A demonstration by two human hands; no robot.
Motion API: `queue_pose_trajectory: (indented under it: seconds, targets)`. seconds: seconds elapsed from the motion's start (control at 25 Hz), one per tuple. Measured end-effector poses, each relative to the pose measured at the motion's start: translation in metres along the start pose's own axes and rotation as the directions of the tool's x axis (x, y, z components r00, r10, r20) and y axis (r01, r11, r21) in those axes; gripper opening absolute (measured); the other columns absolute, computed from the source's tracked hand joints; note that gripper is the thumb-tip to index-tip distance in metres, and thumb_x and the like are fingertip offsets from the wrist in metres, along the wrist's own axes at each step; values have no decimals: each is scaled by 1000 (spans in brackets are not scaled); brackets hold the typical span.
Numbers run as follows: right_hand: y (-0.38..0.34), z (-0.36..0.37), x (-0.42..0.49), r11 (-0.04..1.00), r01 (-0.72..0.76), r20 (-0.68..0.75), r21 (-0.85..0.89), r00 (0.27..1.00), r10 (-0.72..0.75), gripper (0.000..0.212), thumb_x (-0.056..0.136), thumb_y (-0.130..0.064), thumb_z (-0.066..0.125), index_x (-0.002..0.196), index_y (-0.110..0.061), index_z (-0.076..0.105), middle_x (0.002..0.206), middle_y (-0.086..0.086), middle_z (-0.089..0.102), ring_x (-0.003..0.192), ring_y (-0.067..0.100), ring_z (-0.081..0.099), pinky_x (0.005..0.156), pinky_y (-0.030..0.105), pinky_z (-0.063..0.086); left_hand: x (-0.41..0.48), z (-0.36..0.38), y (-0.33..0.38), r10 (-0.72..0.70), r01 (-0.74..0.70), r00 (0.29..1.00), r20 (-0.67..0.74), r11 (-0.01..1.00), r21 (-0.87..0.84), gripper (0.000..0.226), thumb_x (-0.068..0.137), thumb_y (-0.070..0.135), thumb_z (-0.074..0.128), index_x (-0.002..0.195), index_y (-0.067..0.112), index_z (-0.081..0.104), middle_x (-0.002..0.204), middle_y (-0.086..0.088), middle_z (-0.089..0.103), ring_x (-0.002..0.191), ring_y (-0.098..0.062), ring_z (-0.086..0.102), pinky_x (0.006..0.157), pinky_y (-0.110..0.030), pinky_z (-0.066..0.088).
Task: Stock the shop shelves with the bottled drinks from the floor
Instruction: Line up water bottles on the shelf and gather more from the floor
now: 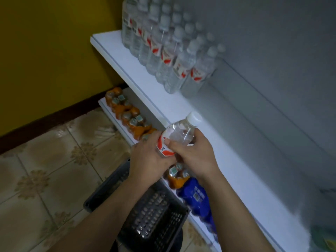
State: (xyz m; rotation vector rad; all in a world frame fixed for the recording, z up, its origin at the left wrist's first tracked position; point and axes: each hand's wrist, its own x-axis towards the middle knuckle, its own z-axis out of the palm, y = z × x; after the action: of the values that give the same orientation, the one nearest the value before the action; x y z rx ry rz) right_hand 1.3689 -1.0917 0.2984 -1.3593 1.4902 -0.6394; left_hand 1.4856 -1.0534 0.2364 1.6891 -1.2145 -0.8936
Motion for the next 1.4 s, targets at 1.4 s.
queue_pose_trajectory:
  seconds: [1.4]
  targets:
    - [-17, -10, 247, 947, 209, -440, -245, 846, -301, 81, 68, -4, 83, 133, 1, 34, 139, 21, 28, 121, 35, 46, 96, 29, 46, 114, 53, 6, -48, 102, 987, -151, 923, 372, 85, 80, 66, 61, 150, 41, 19, 151, 8, 36, 142, -21, 21, 114, -47, 22]
